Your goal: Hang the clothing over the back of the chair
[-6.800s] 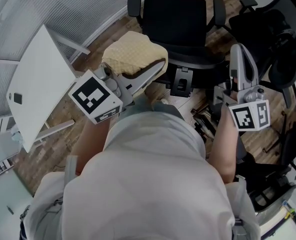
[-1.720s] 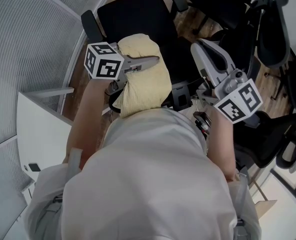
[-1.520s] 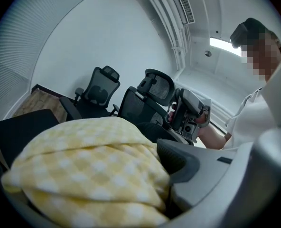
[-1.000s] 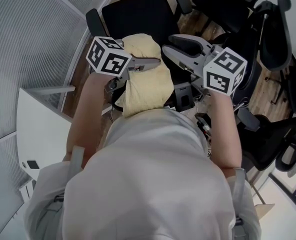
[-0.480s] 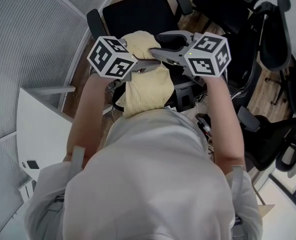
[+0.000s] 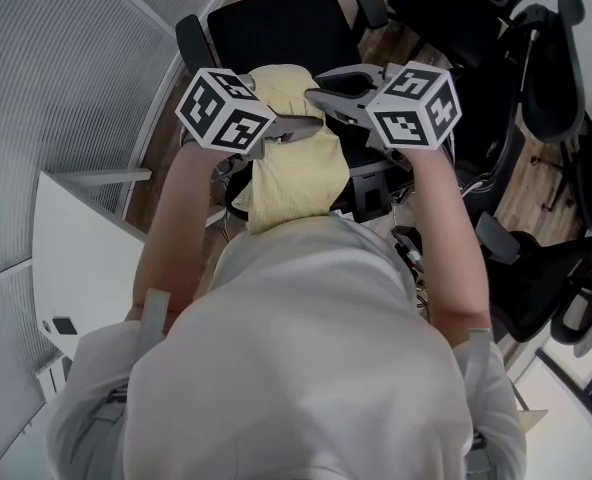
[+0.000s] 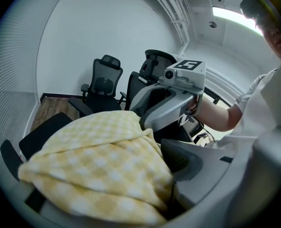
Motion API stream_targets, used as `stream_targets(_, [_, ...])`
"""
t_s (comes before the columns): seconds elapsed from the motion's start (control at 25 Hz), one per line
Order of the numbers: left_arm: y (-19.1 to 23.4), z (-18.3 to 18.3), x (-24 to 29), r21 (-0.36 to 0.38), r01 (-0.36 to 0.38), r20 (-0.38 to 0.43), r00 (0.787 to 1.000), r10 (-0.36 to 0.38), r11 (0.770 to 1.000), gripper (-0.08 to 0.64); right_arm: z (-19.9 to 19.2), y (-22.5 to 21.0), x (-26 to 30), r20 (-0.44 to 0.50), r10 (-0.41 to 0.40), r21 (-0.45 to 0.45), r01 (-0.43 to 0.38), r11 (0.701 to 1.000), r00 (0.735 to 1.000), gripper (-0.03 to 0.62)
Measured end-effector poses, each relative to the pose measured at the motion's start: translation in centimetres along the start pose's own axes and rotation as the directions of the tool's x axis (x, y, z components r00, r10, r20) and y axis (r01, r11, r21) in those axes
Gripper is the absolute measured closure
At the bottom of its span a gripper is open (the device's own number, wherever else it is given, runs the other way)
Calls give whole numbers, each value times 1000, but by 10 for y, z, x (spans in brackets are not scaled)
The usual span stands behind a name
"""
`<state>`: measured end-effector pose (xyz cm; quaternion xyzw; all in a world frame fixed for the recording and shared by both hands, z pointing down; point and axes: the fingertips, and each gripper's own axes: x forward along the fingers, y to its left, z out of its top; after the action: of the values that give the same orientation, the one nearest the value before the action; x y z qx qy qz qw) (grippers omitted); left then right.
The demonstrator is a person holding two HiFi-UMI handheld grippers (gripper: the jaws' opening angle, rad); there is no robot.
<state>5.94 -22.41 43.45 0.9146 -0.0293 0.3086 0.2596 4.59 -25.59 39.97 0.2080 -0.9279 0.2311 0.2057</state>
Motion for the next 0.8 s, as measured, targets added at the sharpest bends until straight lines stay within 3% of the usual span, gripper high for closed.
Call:
stream_targets(0.28, [4, 0, -2, -25, -16, 13, 1000, 17, 1000, 287, -3, -1, -7, -28, -37, -32, 36, 999, 999, 546])
stream_targets(0.8, [7, -1, -18, -35, -55, 55, 997, 57, 998, 253, -12, -9, -16, -82, -82, -35, 80, 996, 993, 552])
